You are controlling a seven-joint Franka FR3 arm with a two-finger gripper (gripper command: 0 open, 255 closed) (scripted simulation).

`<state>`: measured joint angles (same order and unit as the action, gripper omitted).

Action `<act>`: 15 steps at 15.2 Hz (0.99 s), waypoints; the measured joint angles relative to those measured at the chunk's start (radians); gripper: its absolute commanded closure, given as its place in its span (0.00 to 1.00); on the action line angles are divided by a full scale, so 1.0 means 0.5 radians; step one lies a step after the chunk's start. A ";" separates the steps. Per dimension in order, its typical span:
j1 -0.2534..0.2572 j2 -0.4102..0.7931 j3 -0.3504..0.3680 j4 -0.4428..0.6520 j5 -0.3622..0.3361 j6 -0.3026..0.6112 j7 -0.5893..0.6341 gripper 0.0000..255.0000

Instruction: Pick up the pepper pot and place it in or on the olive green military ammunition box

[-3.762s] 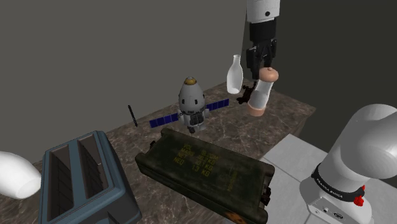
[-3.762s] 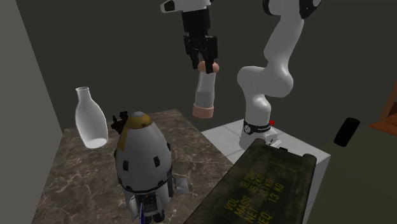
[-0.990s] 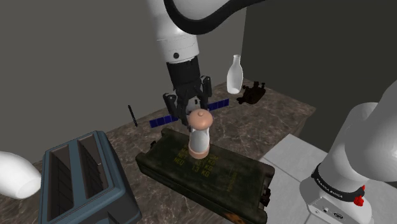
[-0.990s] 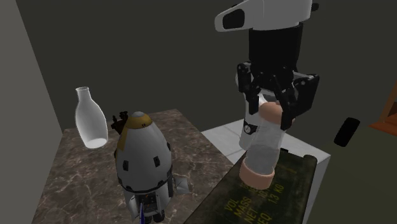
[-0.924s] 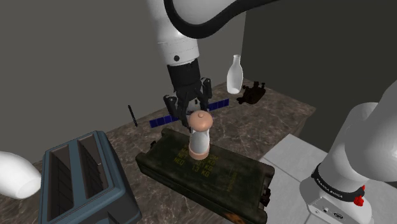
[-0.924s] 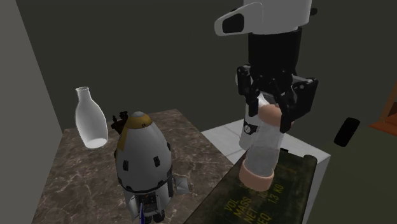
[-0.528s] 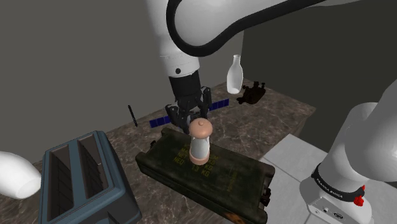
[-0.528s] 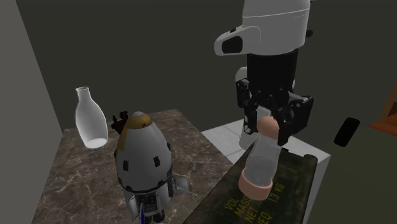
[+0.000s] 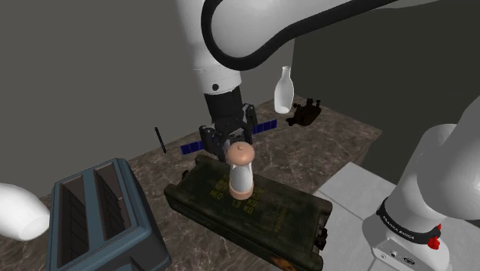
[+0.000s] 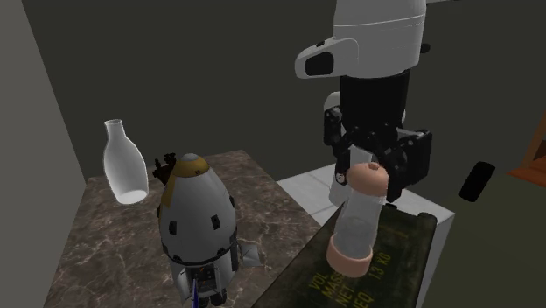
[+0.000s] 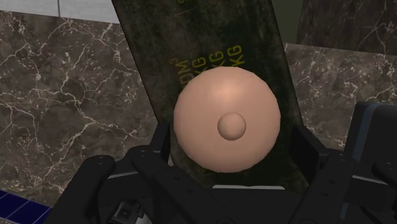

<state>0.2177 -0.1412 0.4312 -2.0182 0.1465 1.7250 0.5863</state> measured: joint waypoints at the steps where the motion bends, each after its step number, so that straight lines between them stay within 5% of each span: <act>1: 0.000 0.000 0.000 0.000 0.000 0.000 0.000 0.00; 15: -0.013 0.039 -0.012 0.288 -0.024 -0.252 0.018 0.00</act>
